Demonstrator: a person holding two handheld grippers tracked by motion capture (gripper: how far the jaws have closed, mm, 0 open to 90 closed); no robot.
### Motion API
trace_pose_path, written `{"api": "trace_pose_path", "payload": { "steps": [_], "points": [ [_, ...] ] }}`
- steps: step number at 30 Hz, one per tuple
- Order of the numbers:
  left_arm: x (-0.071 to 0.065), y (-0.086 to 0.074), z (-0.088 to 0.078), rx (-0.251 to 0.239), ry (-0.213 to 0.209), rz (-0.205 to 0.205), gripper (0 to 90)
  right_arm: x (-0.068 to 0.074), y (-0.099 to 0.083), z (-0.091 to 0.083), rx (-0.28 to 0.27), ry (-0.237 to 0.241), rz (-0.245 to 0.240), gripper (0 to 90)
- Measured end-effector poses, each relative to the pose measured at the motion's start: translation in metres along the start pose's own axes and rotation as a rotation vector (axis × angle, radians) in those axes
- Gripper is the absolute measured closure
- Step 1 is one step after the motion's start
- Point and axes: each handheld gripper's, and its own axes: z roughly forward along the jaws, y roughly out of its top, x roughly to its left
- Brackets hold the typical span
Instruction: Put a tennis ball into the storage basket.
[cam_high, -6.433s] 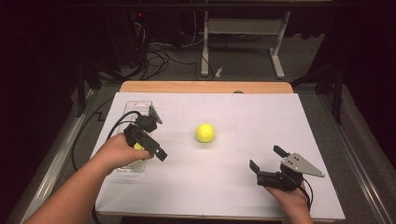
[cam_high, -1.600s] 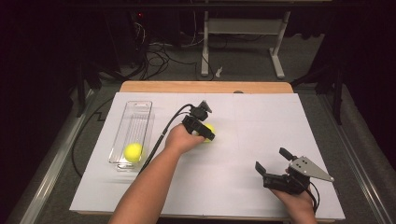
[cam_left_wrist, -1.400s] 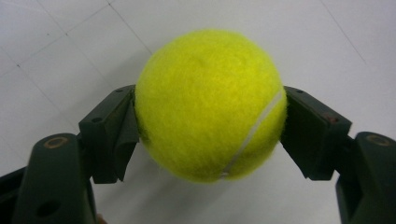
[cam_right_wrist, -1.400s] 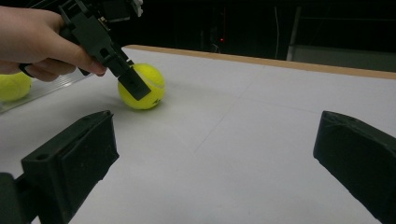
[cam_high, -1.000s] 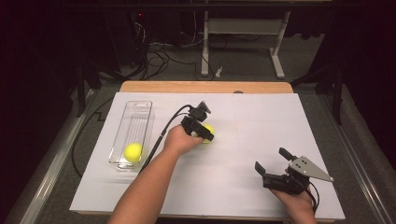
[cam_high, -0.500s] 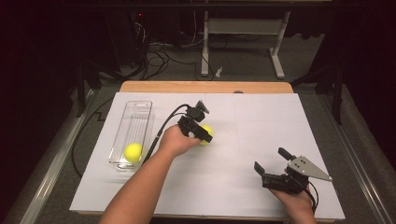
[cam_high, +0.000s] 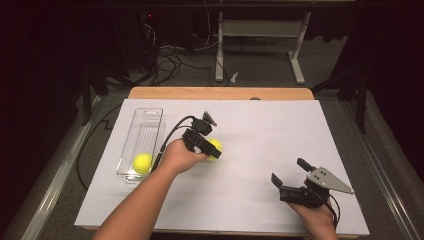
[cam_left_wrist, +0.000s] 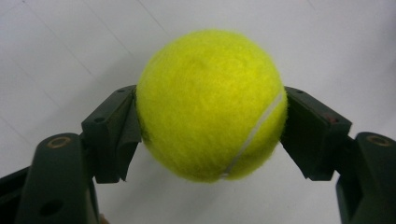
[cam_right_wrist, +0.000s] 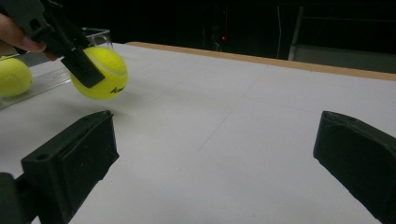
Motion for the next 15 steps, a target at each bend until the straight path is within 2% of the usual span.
{"api": "trace_pose_path", "payload": {
  "steps": [8, 15],
  "points": [
    [0.000, -0.011, -0.008, 0.033, -0.019, -0.001, 27.3, -0.001, 0.000, 0.005, 0.005, -0.001, 0.003, 0.2],
    [-0.001, -0.019, -0.018, 0.048, -0.006, -0.011, 27.3, 0.000, -0.001, 0.005, 0.010, 0.002, -0.005, 0.2]
  ]
}}
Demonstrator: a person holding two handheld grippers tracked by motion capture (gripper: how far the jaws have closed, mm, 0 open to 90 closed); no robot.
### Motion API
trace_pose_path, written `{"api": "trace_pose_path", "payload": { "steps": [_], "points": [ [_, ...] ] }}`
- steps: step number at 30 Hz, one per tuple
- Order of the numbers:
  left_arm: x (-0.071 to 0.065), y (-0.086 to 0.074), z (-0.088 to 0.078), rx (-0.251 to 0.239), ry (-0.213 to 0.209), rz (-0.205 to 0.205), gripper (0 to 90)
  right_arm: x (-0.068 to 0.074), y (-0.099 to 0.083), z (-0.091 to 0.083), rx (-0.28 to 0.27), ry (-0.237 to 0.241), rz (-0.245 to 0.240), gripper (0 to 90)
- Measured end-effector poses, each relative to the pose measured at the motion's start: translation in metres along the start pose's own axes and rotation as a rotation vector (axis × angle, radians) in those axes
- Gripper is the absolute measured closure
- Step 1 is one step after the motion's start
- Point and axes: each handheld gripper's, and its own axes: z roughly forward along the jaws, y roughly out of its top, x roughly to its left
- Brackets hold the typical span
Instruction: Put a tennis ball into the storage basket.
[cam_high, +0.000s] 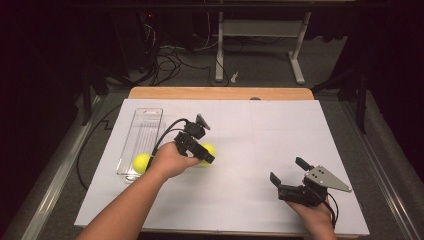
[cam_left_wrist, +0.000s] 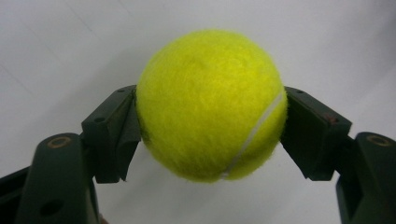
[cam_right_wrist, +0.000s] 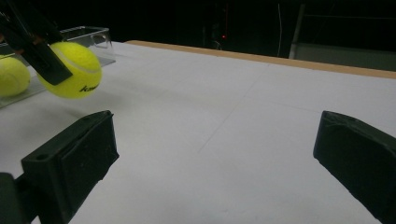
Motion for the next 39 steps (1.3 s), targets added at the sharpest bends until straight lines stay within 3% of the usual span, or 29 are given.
{"api": "trace_pose_path", "payload": {
  "steps": [9, 20, 39],
  "points": [
    [-0.003, -0.010, -0.011, 0.035, 0.019, -0.010, 27.3, 0.001, 0.001, -0.004, -0.014, -0.012, -0.019, 0.2],
    [-0.004, -0.017, -0.008, 0.105, 0.029, -0.011, 27.3, 0.001, 0.001, -0.004, -0.013, -0.010, -0.020, 0.2],
    [-0.003, -0.030, -0.009, 0.211, 0.000, -0.011, 27.3, 0.002, 0.001, -0.003, -0.011, -0.009, -0.021, 0.2]
  ]
}}
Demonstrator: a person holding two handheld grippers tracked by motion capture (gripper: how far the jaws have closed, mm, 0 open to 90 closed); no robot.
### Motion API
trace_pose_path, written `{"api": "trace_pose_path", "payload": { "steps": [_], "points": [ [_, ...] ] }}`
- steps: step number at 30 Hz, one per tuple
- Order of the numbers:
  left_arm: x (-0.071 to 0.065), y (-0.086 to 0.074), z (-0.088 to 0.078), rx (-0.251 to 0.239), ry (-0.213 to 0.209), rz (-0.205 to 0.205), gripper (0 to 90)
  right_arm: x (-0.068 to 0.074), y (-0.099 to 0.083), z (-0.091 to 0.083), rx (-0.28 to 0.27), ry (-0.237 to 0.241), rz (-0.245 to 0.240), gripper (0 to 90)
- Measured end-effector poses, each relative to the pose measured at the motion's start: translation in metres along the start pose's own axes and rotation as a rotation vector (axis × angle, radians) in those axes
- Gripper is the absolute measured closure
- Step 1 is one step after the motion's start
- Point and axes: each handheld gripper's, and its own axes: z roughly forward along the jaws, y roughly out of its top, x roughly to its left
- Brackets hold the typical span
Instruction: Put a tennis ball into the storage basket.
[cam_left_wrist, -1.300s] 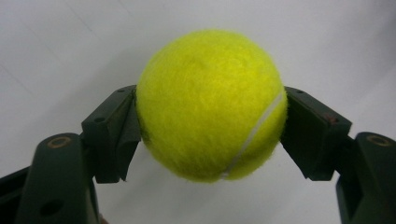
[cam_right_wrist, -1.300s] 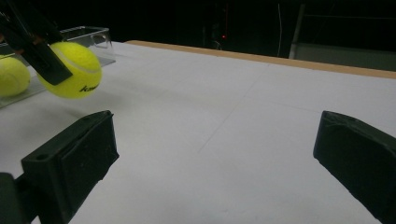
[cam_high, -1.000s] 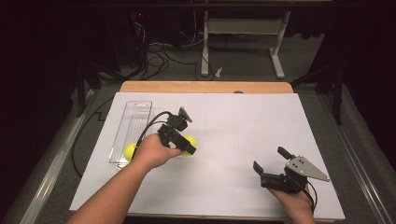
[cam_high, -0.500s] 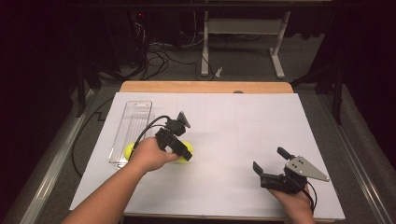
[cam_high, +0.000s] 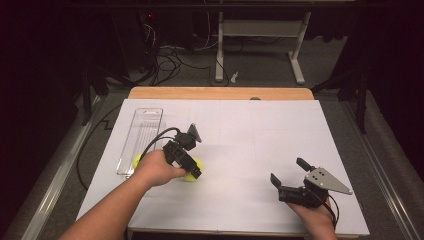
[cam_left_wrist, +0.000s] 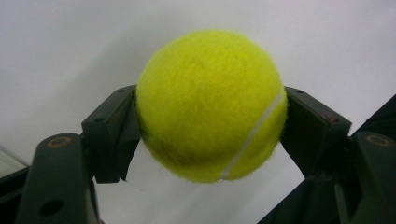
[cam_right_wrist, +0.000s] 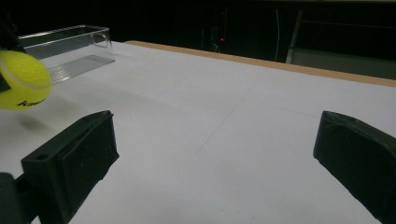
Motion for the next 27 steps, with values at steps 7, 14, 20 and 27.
{"api": "trace_pose_path", "payload": {
  "steps": [7, 14, 20, 27],
  "points": [
    [0.005, -0.006, 0.000, 0.040, -0.007, 0.003, 27.3, 0.000, 0.000, 0.000, 0.001, 0.001, -0.004, 0.2],
    [0.012, -0.013, -0.003, 0.077, -0.007, -0.020, 27.3, 0.001, 0.000, 0.001, 0.001, 0.002, -0.008, 0.2],
    [0.016, -0.016, -0.002, 0.106, 0.000, -0.028, 27.3, 0.002, 0.000, 0.001, 0.007, 0.005, -0.009, 0.2],
    [0.017, -0.017, -0.003, 0.102, 0.005, -0.028, 27.2, 0.002, 0.000, 0.002, 0.008, 0.008, -0.009, 0.2]
  ]
}}
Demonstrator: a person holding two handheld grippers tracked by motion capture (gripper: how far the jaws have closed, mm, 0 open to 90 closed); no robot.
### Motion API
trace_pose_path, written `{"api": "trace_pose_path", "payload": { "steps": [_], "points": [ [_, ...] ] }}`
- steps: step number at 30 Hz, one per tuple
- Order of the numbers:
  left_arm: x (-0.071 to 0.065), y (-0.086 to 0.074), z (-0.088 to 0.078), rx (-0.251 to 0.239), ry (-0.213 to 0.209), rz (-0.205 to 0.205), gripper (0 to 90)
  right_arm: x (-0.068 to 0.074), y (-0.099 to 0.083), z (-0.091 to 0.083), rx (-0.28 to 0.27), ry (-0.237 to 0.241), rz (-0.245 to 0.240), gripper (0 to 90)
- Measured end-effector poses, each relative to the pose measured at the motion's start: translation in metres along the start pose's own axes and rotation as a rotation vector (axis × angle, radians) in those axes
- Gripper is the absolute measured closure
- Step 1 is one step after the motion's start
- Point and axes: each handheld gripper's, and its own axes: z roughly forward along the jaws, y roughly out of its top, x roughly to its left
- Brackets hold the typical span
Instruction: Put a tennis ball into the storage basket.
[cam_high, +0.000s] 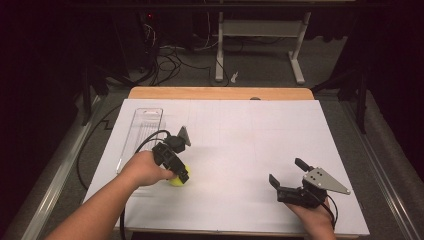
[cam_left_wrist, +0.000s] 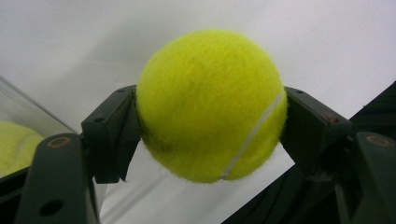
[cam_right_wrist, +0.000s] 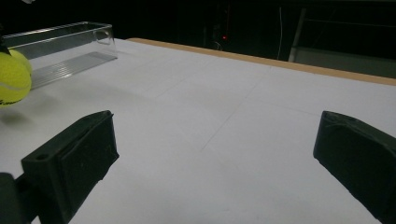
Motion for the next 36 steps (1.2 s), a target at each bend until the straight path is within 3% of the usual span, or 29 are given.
{"api": "trace_pose_path", "payload": {
  "steps": [18, 29, 36],
  "points": [
    [0.003, -0.004, -0.021, -0.022, -0.008, -0.007, 27.2, 0.000, 0.000, 0.000, 0.005, 0.001, 0.002, 0.2],
    [0.008, -0.007, -0.045, -0.046, -0.015, -0.025, 27.2, 0.001, 0.000, 0.001, 0.005, 0.004, -0.001, 0.2],
    [0.010, -0.008, -0.056, -0.056, -0.014, -0.016, 27.2, 0.001, -0.001, 0.001, 0.005, 0.003, -0.001, 0.2]
  ]
}}
